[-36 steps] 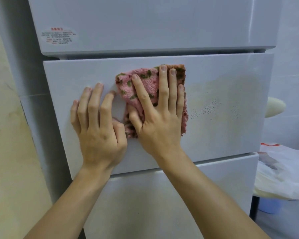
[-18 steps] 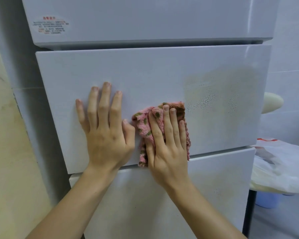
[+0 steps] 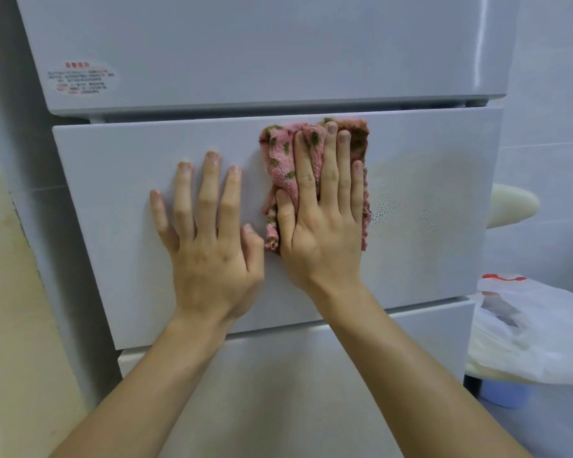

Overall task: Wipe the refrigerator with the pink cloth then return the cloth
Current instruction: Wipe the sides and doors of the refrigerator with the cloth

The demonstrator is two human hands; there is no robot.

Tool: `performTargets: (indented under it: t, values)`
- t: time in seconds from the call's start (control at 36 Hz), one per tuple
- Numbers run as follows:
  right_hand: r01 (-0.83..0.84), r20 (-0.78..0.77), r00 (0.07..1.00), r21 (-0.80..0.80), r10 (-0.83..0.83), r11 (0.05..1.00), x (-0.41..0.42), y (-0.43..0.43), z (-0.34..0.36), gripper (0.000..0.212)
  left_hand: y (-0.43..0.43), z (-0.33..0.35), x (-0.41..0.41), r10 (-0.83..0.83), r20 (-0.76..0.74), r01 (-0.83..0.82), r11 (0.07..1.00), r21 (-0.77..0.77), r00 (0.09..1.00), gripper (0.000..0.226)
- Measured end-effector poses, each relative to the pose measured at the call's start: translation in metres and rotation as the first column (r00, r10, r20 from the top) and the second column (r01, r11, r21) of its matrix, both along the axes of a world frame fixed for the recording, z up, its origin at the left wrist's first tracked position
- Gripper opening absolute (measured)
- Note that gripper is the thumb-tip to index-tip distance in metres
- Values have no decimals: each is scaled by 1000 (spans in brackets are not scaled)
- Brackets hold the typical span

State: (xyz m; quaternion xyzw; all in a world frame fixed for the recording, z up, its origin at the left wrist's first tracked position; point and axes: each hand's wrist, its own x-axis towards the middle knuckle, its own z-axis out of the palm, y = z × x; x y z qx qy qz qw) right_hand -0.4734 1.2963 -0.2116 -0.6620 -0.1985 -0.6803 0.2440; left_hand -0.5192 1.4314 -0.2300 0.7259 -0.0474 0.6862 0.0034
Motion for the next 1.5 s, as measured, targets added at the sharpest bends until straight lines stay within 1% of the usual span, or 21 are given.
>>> performTargets:
  t: [0.17,0.28,0.42,0.56,0.72,0.81,0.92,1.0,1.14,1.22,1.36,1.44,1.5]
  values:
    - [-4,-37,999,-27,3,1000,2,-14,-44,56,-9,-8,8,0,30,0,1000,5,1000,68]
    - [7,-93,996,-86,-15,996,4,-32,-73,57,-14,-12,10,-5,15,5,1000,-2,1000,67]
    - [-16,-93,996,-117,5,993,4,-44,-86,57,-12,-15,11,5,14,-5,1000,17,1000,60]
    - [-45,-107,994,-71,37,996,1,-41,-70,53,-13,-14,14,52,23,-53,998,32,998,60]
    - [22,-38,999,-3,-22,1000,10,-39,12,54,-17,-11,14,125,32,-126,991,44,992,63]
    - [38,-9,999,5,-38,999,12,-41,24,53,-18,-9,14,130,45,-131,991,39,991,64]
    - [71,-16,997,-12,-71,997,14,-46,3,53,-22,-7,15,121,60,-123,992,16,991,64]
    - [92,-42,995,-10,-92,996,15,-50,-30,53,-23,-10,18,106,64,-107,994,20,992,64]
    - [66,-105,992,-20,-67,998,15,-58,-91,52,-24,-12,21,115,80,-116,993,13,990,65]
    - [52,-133,990,-38,-56,998,14,-62,-102,53,-25,-13,21,105,73,-106,994,4,992,65]
    - [44,-148,987,-73,-54,996,11,-66,-80,58,-26,-12,18,103,52,-104,995,12,993,62]
    - [13,-126,992,-39,-17,999,12,-64,-45,65,-32,-7,15,109,39,-111,993,40,993,59]
    - [13,-99,995,0,-13,1000,14,-60,-22,65,-38,0,14,74,46,-77,994,82,996,56]
